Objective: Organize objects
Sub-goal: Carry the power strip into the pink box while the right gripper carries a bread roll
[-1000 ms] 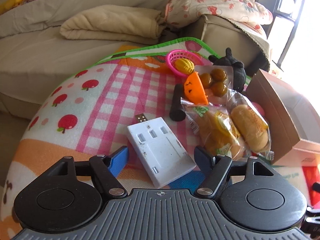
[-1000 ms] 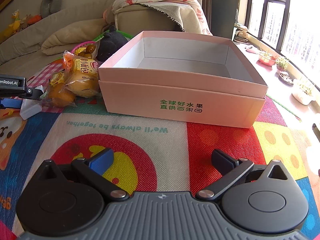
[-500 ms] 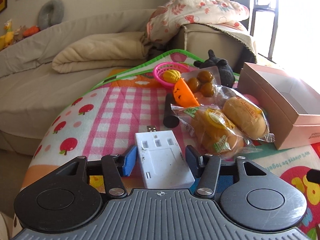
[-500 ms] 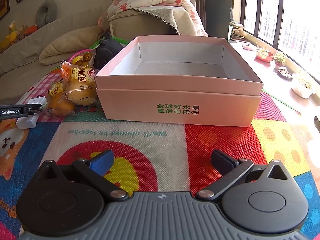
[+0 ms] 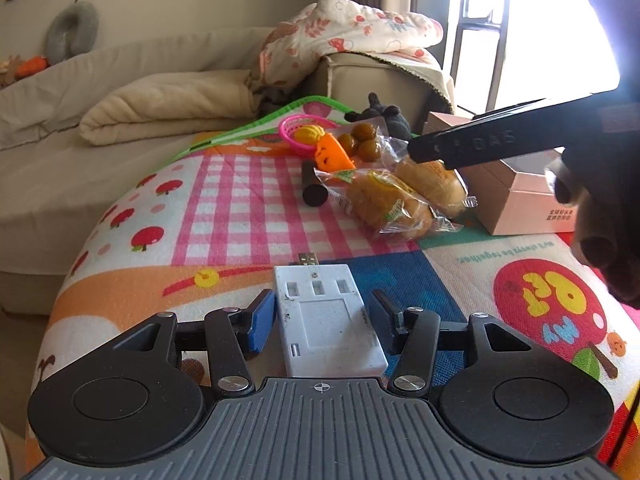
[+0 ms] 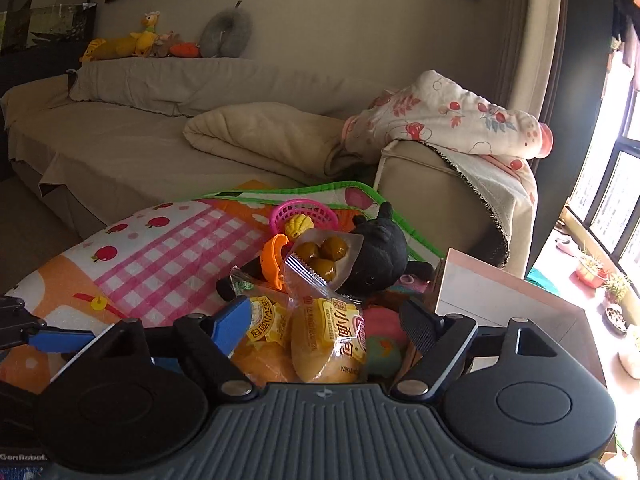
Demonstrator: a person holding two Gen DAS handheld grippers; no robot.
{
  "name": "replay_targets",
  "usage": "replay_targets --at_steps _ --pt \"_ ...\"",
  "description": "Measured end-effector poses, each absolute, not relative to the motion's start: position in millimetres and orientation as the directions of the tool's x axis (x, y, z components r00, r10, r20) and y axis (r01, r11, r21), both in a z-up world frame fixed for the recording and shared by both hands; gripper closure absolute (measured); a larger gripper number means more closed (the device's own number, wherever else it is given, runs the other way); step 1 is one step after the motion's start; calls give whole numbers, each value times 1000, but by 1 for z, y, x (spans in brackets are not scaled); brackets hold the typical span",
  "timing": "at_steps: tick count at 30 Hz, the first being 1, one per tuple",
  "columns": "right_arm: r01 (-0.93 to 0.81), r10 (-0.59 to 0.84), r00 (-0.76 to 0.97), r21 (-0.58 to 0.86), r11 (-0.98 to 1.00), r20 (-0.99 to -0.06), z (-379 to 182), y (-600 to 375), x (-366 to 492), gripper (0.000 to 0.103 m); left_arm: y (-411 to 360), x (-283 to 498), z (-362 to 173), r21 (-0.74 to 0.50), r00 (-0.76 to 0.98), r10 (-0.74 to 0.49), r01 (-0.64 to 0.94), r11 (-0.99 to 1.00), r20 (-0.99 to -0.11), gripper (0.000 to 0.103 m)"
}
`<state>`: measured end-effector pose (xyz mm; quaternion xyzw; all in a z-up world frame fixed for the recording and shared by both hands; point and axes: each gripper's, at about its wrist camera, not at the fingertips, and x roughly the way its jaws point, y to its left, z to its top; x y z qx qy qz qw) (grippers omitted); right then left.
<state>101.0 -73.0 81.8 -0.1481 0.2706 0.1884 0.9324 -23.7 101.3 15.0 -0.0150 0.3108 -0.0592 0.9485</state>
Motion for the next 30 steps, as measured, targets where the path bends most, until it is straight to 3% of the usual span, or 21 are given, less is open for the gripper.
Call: replay_targets --at_steps 2,4,6,7,14,21,25,30 --pt "-423 249 742 -147 894 -623 71 -68 123 30 104 -26 14 -81 802 -134 107 991 -583 46" --pt "-436 254 697 -115 892 -671 60 -66 132 45 108 -28 13 -100 800 -149 111 989 -581 46" --pt "-435 254 702 -118 893 -665 60 -66 125 50 110 -29 13 -106 800 -156 116 988 -579 46" --pt "-435 251 701 -121 892 -668 62 -67 120 62 110 -29 13 -105 800 -158 119 987 -578 46" --pt "-457 312 723 -88 885 -616 96 -116 46 68 102 -39 16 -82 800 -148 124 989 -582 47" --pt "-388 275 770 -81 918 -576 107 -193 -32 68 68 -54 32 -99 770 -263 253 962 -582 48" --pt "-297 193 826 -117 948 -530 106 -229 -57 68 31 -38 66 -131 779 -362 346 929 -512 48" --pt "-224 166 859 -63 972 -485 111 -265 -67 68 -35 18 111 -139 804 -449 431 892 -389 48"
